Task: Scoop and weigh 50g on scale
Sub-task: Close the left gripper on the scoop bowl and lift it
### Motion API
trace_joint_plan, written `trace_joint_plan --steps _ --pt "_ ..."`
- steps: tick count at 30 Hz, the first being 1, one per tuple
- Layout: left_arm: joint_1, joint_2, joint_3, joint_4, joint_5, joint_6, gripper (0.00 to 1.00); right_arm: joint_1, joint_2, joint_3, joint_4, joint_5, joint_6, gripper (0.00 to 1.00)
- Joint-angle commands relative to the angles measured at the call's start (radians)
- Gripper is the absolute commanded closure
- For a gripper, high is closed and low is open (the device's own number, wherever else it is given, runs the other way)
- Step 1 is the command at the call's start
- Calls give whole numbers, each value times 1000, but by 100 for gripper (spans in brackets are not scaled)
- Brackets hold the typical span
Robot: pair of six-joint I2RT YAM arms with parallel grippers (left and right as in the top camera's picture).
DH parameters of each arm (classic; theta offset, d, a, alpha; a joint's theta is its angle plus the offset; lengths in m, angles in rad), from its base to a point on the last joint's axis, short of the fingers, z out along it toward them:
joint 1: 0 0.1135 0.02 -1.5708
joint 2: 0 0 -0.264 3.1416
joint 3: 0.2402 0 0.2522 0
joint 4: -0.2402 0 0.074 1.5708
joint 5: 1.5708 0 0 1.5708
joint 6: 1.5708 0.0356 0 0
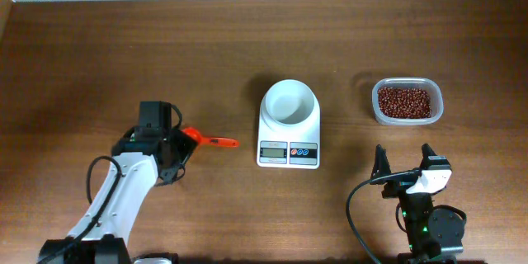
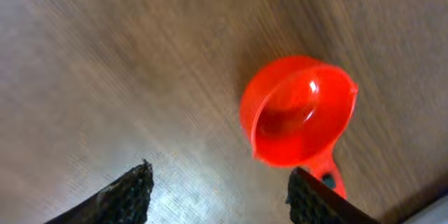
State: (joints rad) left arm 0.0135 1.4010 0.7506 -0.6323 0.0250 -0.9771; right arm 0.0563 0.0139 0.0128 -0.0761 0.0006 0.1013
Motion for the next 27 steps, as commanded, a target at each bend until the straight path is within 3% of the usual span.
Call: trace_joint_plan --steps 1,7,9,10,11,21,27 --pt "2 8 -53 71 -27 -40 41 12 -10 -7 -3 8 -1 1" --pt "1 77 -68 154 -55 -44 53 12 -11 -7 -3 8 0 1" --pt "0 148 -68 185 -39 -71 75 12 -11 -7 -3 8 0 1" --pt "0 168 -68 195 -32 -71 92 12 -11 -7 -3 8 0 1" --pt "0 184 -68 198 -30 -71 100 12 -10 -7 -3 8 0 1" --pt "0 180 -68 121 -32 10 100 12 -10 -7 -3 8 0 1" --pt "0 -64 -67 15 -29 29 100 12 -11 -7 -3 8 0 1"
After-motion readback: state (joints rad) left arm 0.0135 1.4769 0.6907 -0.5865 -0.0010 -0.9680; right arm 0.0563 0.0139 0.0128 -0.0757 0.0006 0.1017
